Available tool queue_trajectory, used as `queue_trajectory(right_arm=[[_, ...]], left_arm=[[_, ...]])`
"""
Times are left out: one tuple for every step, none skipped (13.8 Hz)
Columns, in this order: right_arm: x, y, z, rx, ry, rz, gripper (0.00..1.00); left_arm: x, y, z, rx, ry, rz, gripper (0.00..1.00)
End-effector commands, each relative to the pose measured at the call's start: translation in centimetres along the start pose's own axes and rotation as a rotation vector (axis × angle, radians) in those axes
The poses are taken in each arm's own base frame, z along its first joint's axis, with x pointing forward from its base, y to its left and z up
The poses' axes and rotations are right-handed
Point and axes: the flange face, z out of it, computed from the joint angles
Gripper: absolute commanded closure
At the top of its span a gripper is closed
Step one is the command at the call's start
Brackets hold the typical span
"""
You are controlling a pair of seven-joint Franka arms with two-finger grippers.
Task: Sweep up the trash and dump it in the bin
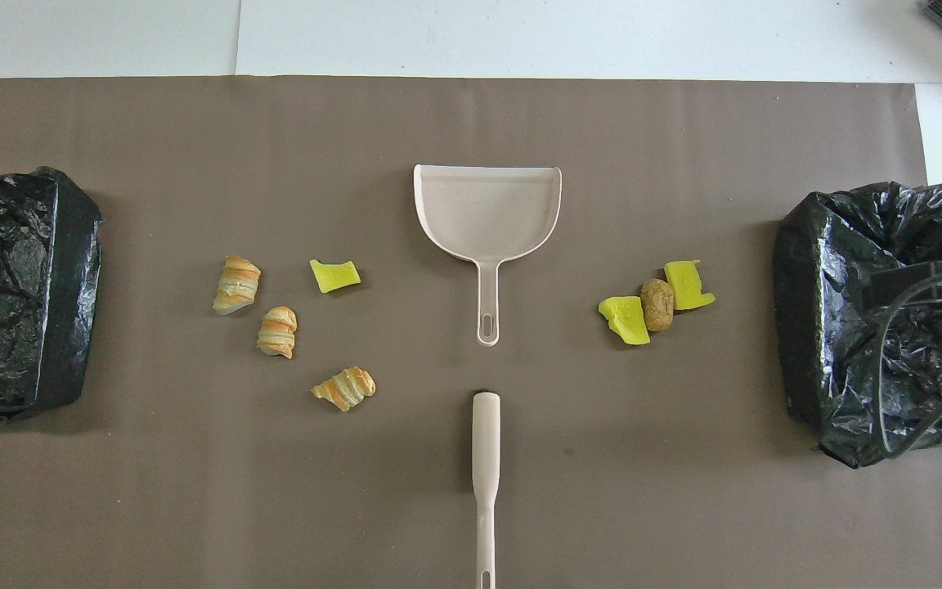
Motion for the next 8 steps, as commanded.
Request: queue_trajectory(right_arm=[[-0.39,0.23,-0.23,0.022,-0.009,0.025,0.0],[-0.39,0.23,-0.23,0.022,-0.009,0.025,0.0],[-0.39,0.21,-0.23,0.023,-0.009,0.025,0.0],[-0.39,0.21,-0.23,0.023,-0.009,0.025,0.0],[-0.39,0.21,-0.23,0.023,-0.009,0.025,0.0],[-0.39,0.21,-0.23,0.023,-0.009,0.025,0.0],[-0.34,0.22,-0.15,0.022,-0.01,0.025,0.0],[-0.39,0.21,-0.23,0.023,-0.009,0.025,0.0]], left_arm=[[-0.6,-0.26,-0.75,0.014,0.015,-0.01,0.0],[-0.6,-0.42,-0.64,0.013,0.01,-0.013,0.0],[-0.62,-0.54,-0.69,0.011,0.015,-0.021,0.0],[-0.58,-0.49,-1.0,0.008,0.031,-0.008,0.0],[-0.71,-0.64,-0.8,0.006,0.02,-0.014,0.0],[-0.71,-0.64,-0.8,0.006,0.02,-0.019,0.0],[-0.71,-0.64,-0.8,0.006,0.02,-0.022,0.0],[-0.63,-0.49,-0.73,0.006,0.019,-0.025,0.0]])
